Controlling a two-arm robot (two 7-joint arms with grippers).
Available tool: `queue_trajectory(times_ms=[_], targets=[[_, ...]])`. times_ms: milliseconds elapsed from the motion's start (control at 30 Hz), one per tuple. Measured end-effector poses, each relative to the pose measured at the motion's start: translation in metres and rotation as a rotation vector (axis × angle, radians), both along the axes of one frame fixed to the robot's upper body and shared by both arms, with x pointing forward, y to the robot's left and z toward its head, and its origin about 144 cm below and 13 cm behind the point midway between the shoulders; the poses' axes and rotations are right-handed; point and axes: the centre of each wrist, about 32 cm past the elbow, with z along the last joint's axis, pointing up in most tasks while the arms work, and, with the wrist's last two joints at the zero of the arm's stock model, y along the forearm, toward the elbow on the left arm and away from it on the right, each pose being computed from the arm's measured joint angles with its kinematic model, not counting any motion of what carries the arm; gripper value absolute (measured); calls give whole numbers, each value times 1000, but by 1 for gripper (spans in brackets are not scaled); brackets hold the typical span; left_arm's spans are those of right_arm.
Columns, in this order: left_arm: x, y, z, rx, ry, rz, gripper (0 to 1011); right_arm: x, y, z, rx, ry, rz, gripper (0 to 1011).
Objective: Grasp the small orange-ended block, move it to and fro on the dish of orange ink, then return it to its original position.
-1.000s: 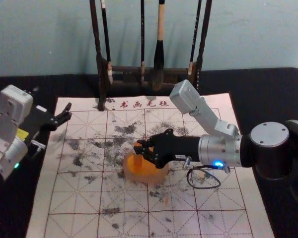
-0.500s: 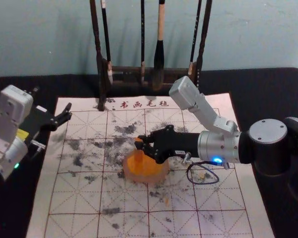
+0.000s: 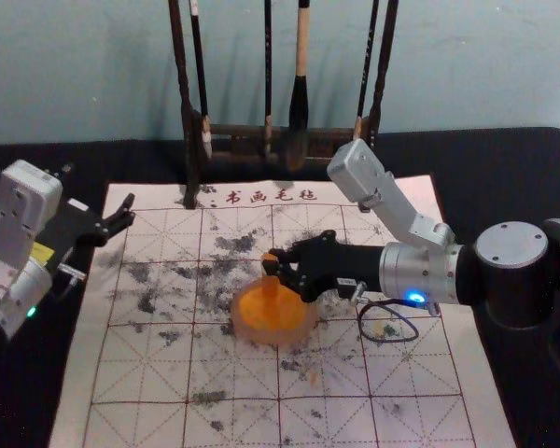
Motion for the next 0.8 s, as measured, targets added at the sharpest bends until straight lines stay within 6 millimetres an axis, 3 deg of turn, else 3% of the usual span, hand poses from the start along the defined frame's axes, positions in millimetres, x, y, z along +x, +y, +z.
queue_trajectory(times_ms=[800], targets=[[0, 0, 0, 0, 0, 0, 1001, -11, -22, 17, 70, 27, -37, 126]])
